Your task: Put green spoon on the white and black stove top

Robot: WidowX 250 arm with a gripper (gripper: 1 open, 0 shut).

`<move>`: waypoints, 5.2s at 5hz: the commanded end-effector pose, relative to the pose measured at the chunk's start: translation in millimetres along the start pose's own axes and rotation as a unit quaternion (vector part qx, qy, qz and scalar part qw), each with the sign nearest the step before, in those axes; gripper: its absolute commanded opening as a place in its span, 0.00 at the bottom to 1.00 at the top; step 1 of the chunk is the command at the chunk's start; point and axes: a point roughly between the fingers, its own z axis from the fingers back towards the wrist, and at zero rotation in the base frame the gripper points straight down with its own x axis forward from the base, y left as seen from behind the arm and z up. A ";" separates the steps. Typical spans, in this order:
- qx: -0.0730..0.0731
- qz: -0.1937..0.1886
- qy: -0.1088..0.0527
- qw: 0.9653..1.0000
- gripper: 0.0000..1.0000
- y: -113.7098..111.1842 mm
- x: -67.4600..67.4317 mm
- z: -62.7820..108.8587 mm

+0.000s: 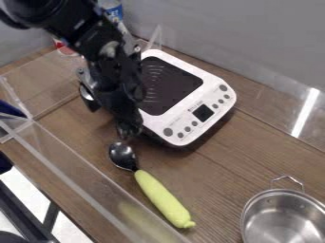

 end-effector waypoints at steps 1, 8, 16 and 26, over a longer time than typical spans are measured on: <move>0.002 -0.008 -0.020 1.000 1.00 5.3 0.7 -0.1; 0.003 -0.045 -0.004 0.999 1.00 1.3 6.9 2.8; -0.024 -0.132 -0.035 0.990 0.00 13.8 7.2 -1.0; -0.048 -0.149 -0.047 0.987 1.00 -56.3 10.8 20.9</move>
